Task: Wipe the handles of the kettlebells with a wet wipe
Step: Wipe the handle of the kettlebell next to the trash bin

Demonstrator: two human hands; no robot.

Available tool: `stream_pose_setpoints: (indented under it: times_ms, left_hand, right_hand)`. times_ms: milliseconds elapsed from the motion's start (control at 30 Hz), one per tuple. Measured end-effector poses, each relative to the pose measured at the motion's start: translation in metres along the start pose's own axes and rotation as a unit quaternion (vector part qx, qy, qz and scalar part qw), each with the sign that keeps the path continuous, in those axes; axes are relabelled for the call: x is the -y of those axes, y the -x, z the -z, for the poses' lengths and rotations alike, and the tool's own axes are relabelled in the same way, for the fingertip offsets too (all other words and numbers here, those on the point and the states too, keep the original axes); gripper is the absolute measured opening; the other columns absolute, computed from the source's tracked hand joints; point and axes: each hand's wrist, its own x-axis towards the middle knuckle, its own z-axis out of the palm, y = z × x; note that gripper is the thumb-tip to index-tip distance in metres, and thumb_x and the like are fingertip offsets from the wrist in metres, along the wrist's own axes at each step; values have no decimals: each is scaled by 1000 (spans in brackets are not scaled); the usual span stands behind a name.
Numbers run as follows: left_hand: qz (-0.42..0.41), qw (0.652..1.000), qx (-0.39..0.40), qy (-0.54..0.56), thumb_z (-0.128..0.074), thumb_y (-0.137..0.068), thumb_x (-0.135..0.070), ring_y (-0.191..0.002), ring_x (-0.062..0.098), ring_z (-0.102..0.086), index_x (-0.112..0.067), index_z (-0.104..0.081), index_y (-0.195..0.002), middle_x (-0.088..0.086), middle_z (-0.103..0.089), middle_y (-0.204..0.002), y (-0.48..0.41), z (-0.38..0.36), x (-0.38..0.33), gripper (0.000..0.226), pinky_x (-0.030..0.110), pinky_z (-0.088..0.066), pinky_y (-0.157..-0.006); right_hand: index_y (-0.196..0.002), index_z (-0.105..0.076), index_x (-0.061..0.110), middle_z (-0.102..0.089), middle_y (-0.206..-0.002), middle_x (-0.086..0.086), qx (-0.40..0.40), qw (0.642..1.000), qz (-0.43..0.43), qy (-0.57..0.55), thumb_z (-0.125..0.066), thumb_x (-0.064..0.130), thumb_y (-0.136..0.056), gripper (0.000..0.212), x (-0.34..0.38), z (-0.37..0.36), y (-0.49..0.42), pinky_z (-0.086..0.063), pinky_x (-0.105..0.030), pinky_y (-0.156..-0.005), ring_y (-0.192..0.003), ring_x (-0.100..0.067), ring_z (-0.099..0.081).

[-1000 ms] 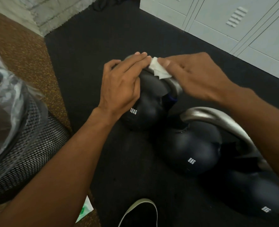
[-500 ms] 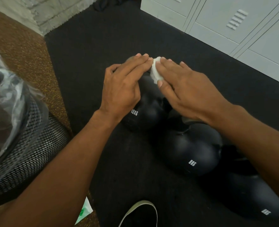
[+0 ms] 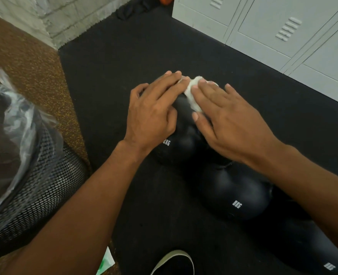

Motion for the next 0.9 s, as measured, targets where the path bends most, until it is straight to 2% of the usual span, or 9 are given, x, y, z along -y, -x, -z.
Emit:
stream_pose_setpoints:
  times_ms: [133, 200, 300, 367, 433, 500, 633, 800, 900]
  left_hand:
    - [8, 999, 18, -28, -54, -85, -13, -141, 20, -48, -22, -56, -145, 3, -53, -151, 4, 5, -2, 61, 49, -42, -104]
    - [18, 999, 26, -23, -54, -85, -14, -143, 21, -46, -22, -54, -147, 2, -51, -153, 6, 6, -3, 63, 47, -42, -105]
    - [33, 999, 32, -7, -53, -84, -15, -143, 17, -45, -23, -56, -146, -2, -52, -152, 3, 8, -2, 63, 44, -45, -103]
    - [36, 999, 41, -3, -50, -83, -15, -144, 16, -45, -23, -55, -146, -3, -52, -153, 2, 11, -2, 63, 44, -46, -101]
    - [34, 998, 45, -6, -51, -83, -15, -144, 17, -45, -23, -54, -147, -3, -51, -153, 3, 11, -2, 64, 42, -46, -101]
    - [31, 998, 49, -8, -53, -83, -15, -144, 18, -45, -23, -53, -148, -2, -51, -153, 3, 10, -2, 65, 40, -45, -101]
    - [26, 998, 59, -12, -55, -84, -12, -144, 18, -44, -22, -53, -148, -1, -51, -154, 2, 12, -1, 65, 40, -45, -101]
    - [17, 997, 70, -21, -51, -82, -12, -144, 21, -45, -21, -50, -149, 2, -50, -154, 3, 16, -3, 67, 43, -46, -101]
    - [15, 998, 65, -15, -48, -82, -12, -143, 22, -45, -20, -51, -149, 2, -51, -153, 3, 17, -2, 68, 43, -48, -100]
  right_hand:
    - [-155, -35, 16, -32, -162, -4, 12, 998, 0, -61, -29, 42, -101, 60, -7, 4, 0, -23, -45, -121, -149, -20, -31]
    - [-152, -42, 22, -43, -157, 1, 14, 988, -42, -146, -33, 42, -102, 55, -7, 15, -11, -33, -42, -118, -141, -17, -42]
    - [-136, -57, 24, -65, -133, -1, 25, 972, -96, -213, -39, 39, -106, 38, -12, 29, -29, -42, -40, -102, -118, -24, -58]
    - [-136, -56, 26, -66, -131, -2, 48, 975, -93, -195, -38, 41, -106, 38, -11, 32, -33, -43, -42, -102, -116, -27, -60]
    - [-146, -47, 26, -55, -147, -1, 58, 989, -59, -125, -36, 42, -105, 45, -8, 28, -27, -38, -38, -110, -127, -26, -54]
    - [-152, -40, 15, -43, -156, -7, 54, 997, -17, -47, -32, 42, -103, 57, -6, 21, -14, -30, -38, -116, -139, -25, -45]
    - [-149, -44, 5, -42, -155, -16, 64, 996, 50, 42, -28, 40, -100, 62, -12, 14, 3, -27, -42, -117, -142, -29, -43]
    - [-157, -30, 14, -32, -162, -5, 96, 992, -31, -70, -28, 40, -105, 58, -10, 30, -19, -19, -36, -121, -148, -21, -33]
    - [-154, -33, 6, -36, -159, -14, 75, 996, -36, -31, -29, 42, -104, 62, 2, 25, -18, -19, -43, -122, -147, -28, -34]
